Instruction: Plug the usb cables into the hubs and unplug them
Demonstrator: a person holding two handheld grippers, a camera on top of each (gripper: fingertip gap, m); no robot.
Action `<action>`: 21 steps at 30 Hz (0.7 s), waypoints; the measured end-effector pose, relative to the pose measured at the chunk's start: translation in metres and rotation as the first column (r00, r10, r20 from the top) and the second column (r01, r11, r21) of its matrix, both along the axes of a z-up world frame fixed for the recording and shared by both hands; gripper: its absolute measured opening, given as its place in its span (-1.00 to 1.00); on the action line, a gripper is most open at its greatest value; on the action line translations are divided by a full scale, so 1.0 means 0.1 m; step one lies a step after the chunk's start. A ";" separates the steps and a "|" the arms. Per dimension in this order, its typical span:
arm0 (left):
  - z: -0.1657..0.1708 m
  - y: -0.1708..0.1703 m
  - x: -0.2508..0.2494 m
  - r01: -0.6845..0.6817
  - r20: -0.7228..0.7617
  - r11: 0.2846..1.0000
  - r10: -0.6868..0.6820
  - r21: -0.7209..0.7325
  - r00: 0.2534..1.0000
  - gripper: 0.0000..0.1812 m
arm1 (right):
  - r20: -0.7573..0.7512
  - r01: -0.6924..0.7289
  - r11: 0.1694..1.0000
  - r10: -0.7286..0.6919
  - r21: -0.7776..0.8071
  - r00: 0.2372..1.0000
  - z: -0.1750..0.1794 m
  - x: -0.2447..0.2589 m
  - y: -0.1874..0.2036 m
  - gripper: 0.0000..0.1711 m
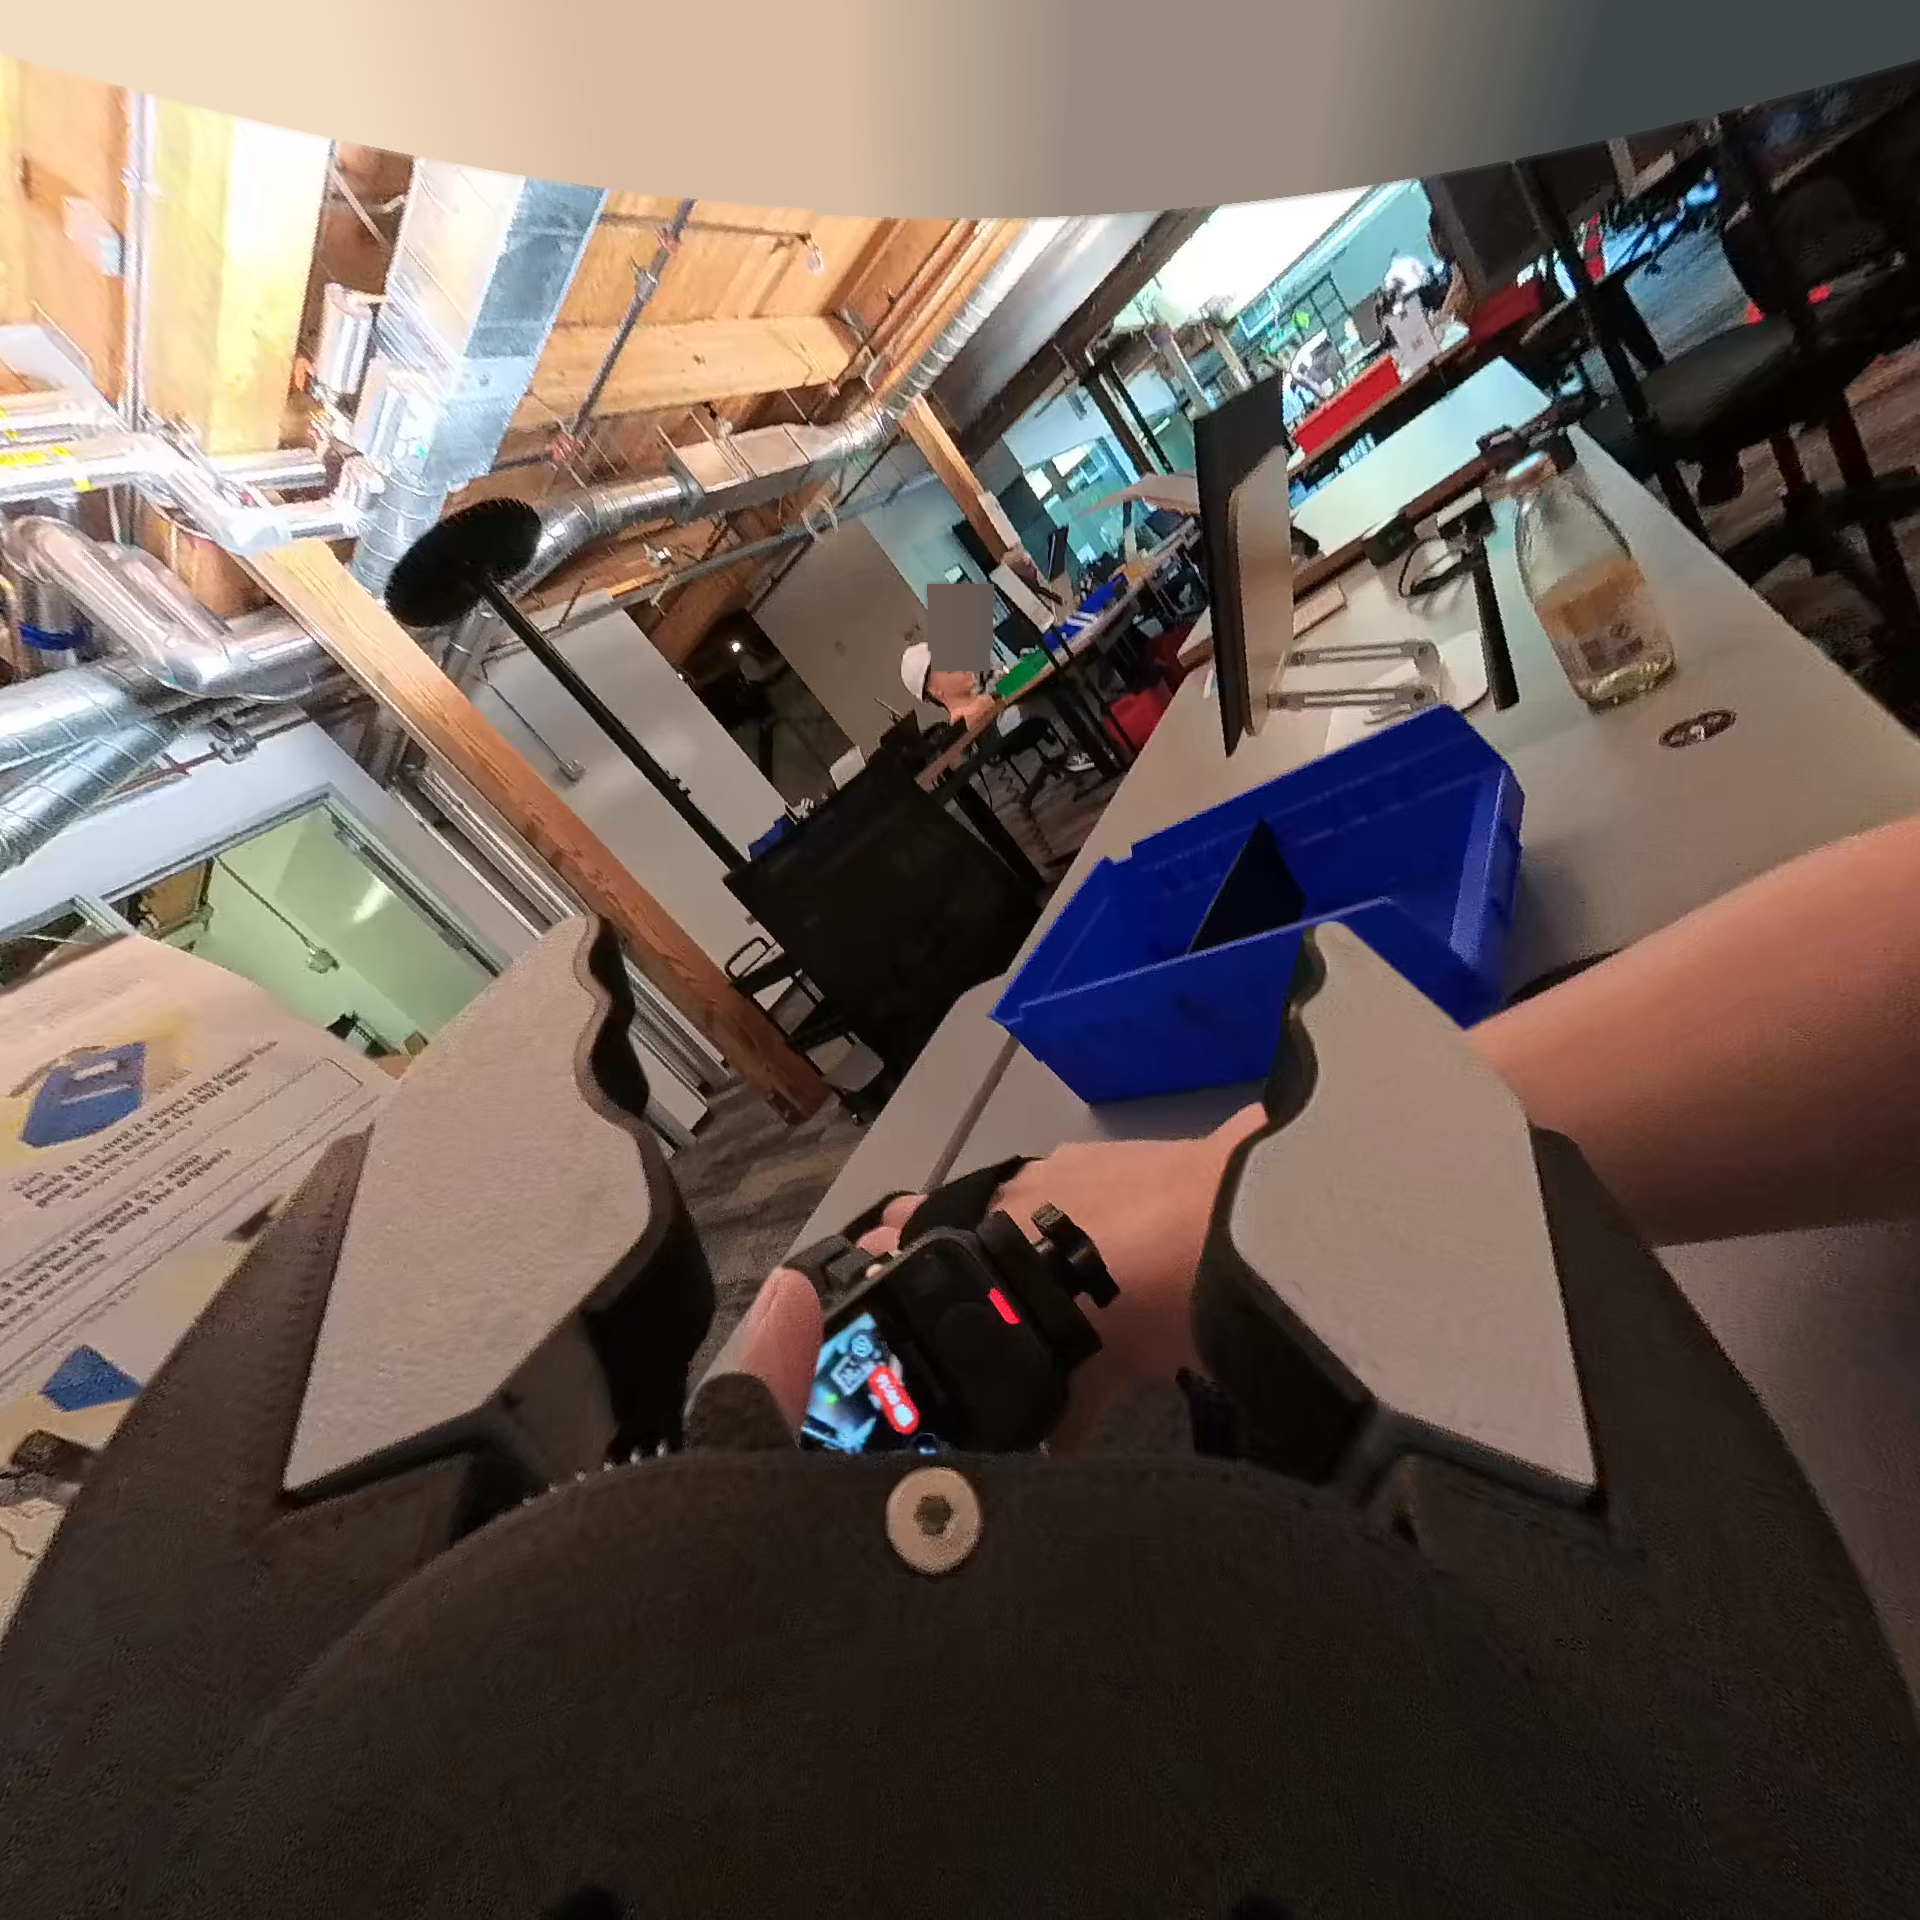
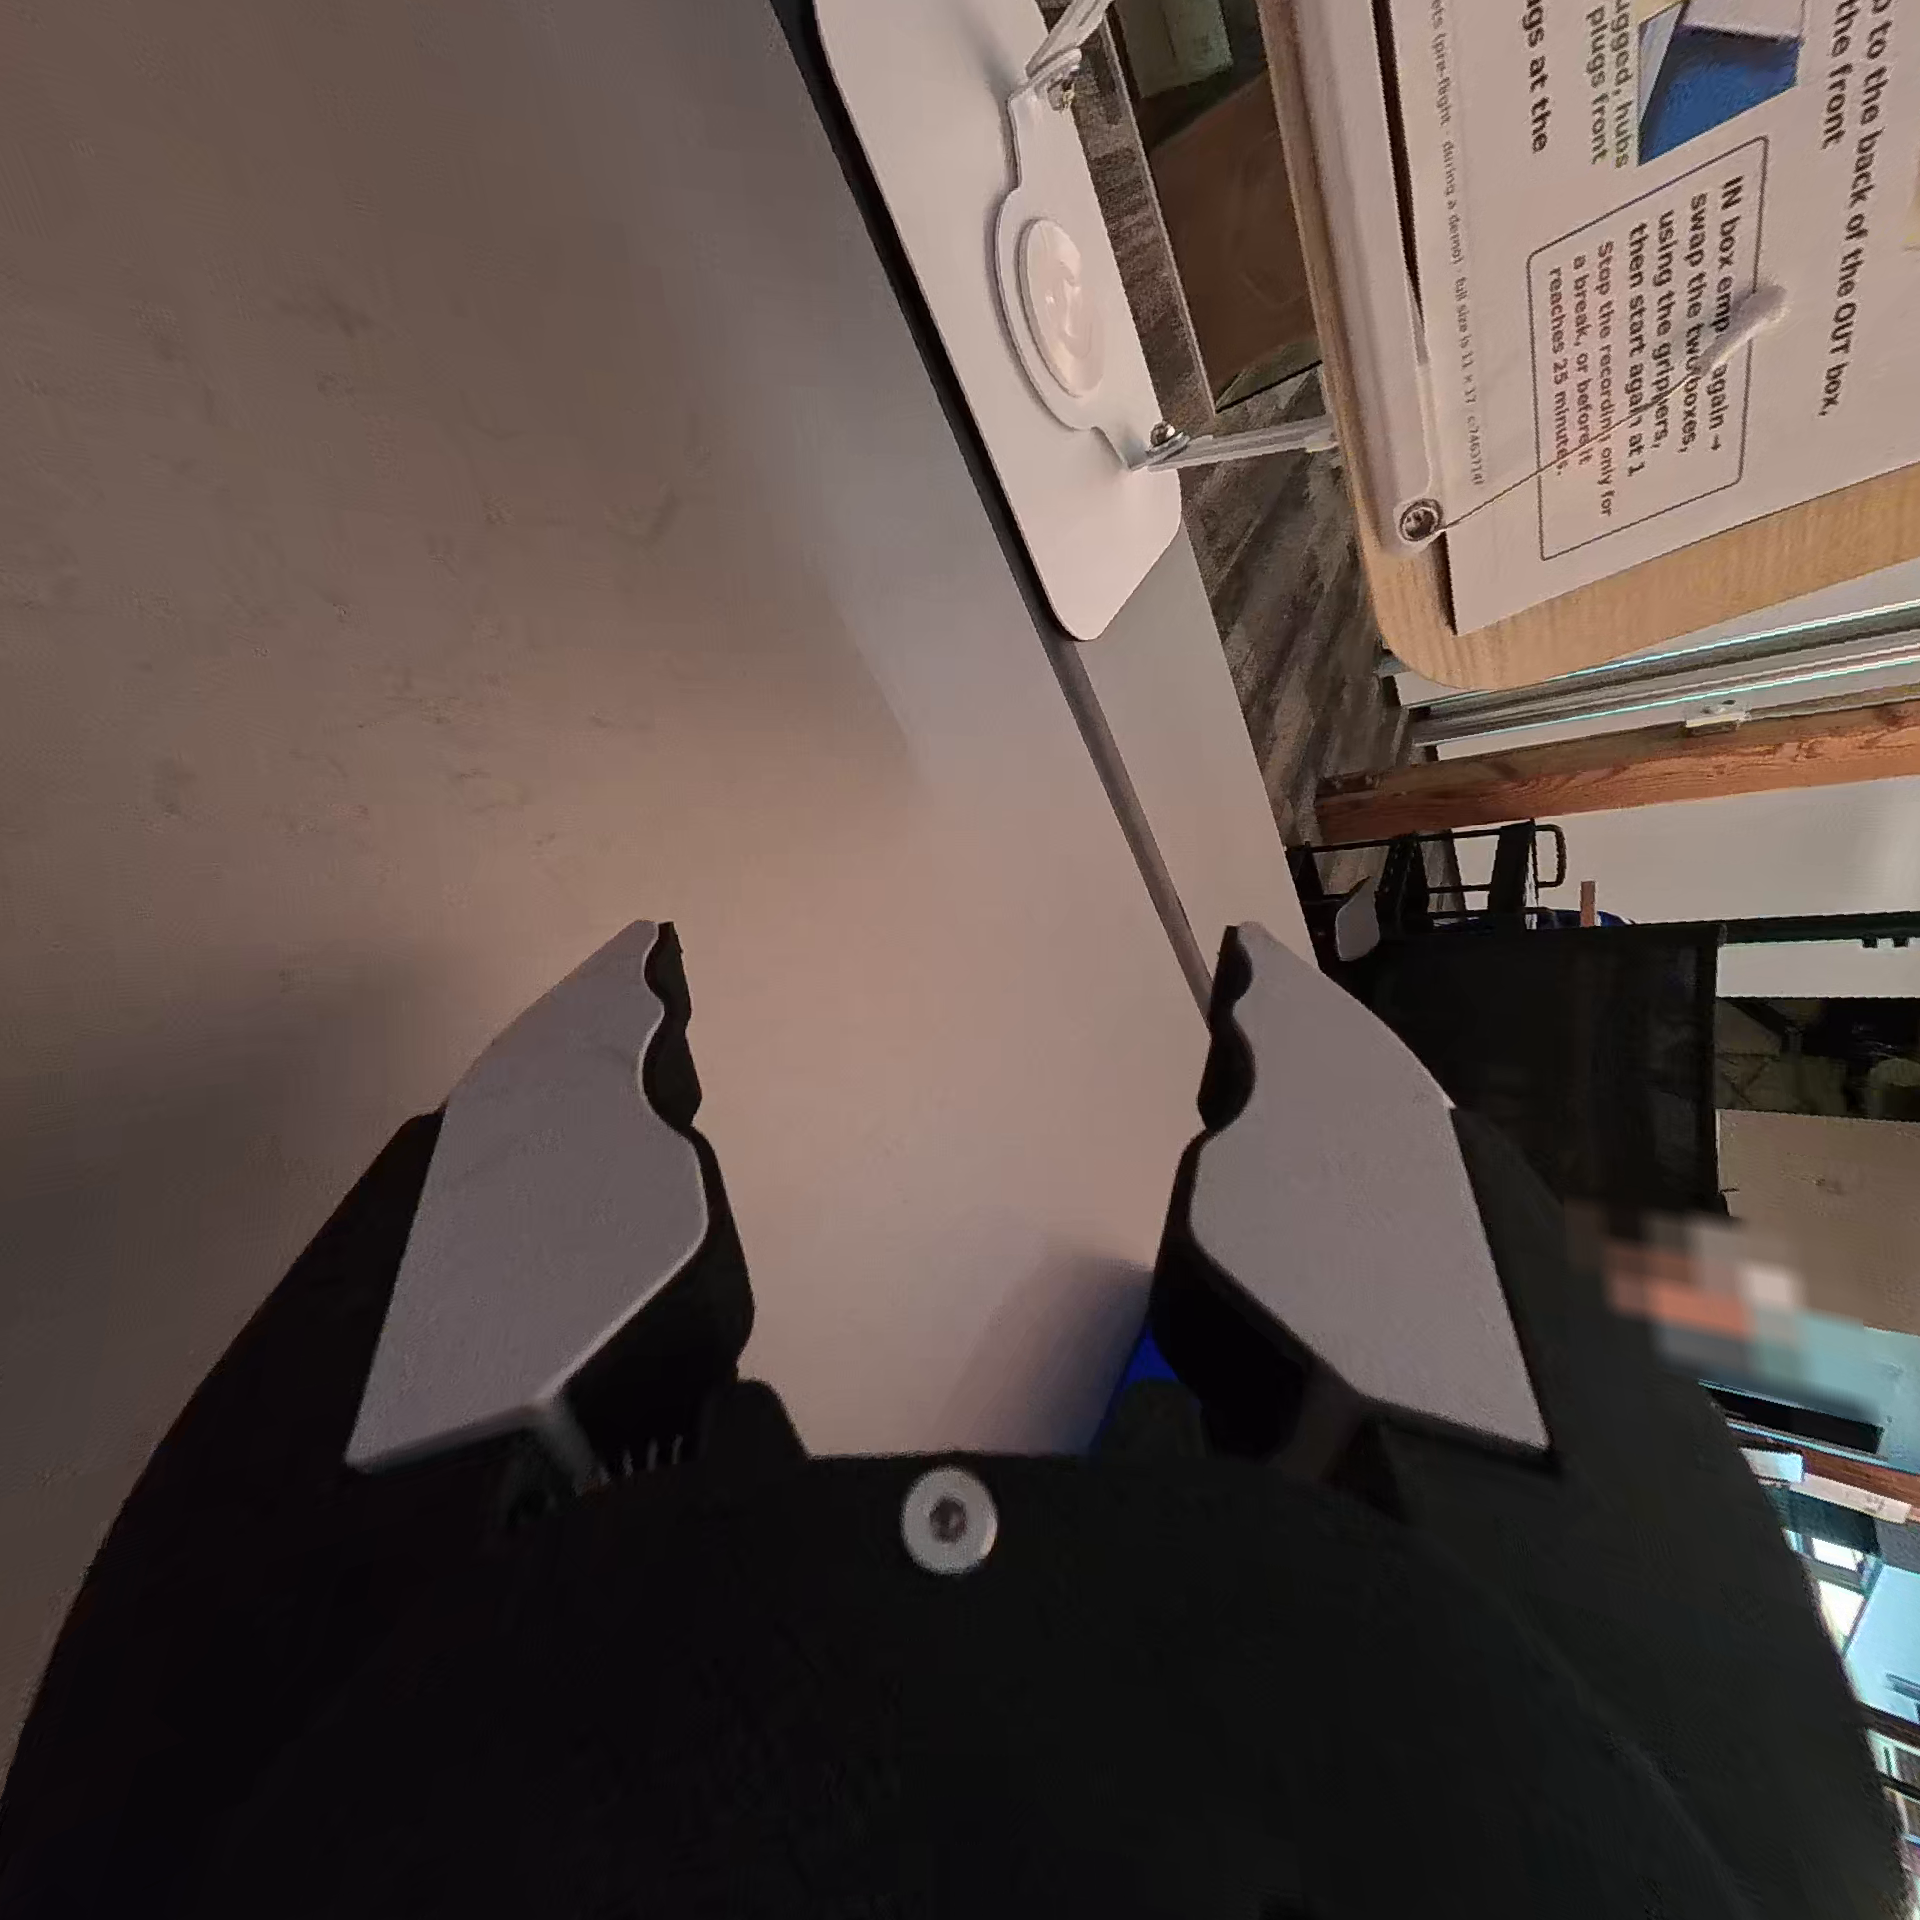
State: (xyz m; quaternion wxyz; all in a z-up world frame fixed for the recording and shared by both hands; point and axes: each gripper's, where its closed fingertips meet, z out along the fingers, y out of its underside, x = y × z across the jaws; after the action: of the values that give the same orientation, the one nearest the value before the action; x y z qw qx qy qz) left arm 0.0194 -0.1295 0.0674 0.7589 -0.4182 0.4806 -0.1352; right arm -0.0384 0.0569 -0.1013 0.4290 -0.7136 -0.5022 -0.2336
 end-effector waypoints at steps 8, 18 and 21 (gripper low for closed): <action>0.40 0.27 -0.55 -0.153 0.107 0.988 0.149 0.030 0.983 0.25 | -0.074 0.025 0.999 -0.024 0.022 0.997 -0.02 0.15 0.27 0.13; -0.09 1.48 -2.64 -0.736 -0.228 0.543 0.719 -0.405 0.656 -0.07 | -0.500 0.097 0.987 -0.018 0.131 0.866 0.55 0.75 0.74 -0.12; -0.04 1.29 -3.31 -0.800 -0.261 0.401 0.796 -0.447 0.546 -0.20 | -0.638 0.025 0.975 0.124 0.220 0.760 1.16 0.76 0.51 -0.31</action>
State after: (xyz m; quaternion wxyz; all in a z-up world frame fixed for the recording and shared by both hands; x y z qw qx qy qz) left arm -0.3118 0.0000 0.0632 0.5860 -0.7832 0.1690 0.1208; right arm 0.0377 0.1079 0.0147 0.6567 -0.6859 -0.3133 -0.0140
